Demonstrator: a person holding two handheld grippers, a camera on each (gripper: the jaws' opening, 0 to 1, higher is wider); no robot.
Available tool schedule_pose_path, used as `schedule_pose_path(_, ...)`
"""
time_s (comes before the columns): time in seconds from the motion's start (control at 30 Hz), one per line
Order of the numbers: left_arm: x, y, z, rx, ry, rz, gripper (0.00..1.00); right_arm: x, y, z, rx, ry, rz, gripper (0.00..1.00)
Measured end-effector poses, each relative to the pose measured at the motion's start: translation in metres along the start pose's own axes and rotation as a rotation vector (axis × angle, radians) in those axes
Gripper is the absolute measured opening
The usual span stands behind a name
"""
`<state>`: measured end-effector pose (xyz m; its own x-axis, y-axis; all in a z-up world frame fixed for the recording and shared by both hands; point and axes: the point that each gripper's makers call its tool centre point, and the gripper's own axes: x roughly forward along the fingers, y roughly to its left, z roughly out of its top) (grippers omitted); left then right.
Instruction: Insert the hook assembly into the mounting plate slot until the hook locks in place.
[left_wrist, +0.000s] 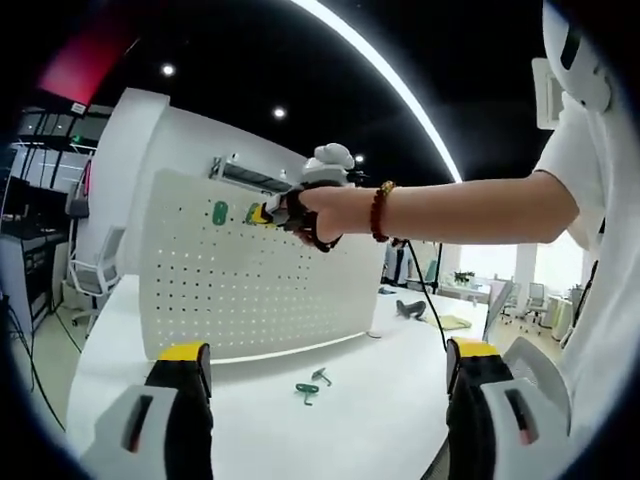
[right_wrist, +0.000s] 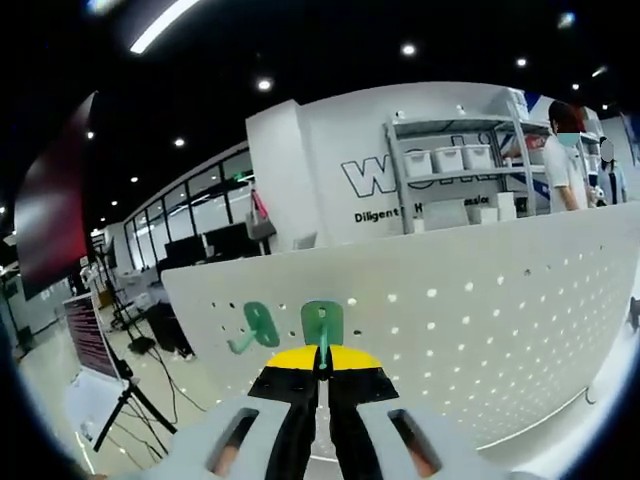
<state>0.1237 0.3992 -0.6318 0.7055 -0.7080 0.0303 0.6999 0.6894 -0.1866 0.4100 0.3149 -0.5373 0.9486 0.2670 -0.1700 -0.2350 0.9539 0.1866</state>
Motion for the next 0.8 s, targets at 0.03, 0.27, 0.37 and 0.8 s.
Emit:
schedule_pose_path(0.03,0.0,0.0,0.0,-0.002,0.0,0.0,1.0,0.001,0.001,0.0,-0.002,-0.001,0.004,0.01)
schedule_pose_path(0.27,0.0,0.005,-0.001,-0.013,0.002,0.008,0.99,0.008,0.004,-0.003,-0.047,-0.001,-0.004,0.01)
schedule_pose_path(0.37,-0.001,0.007,-0.001,-0.018,0.002,0.012,0.99,0.008,0.004,-0.004,-0.051,0.0,-0.007,0.01)
schedule_pose_path(0.8,-0.006,0.003,-0.006,-0.035,0.026,0.005,0.98,0.01,0.009,0.002,-0.147,0.063,-0.038,0.01)
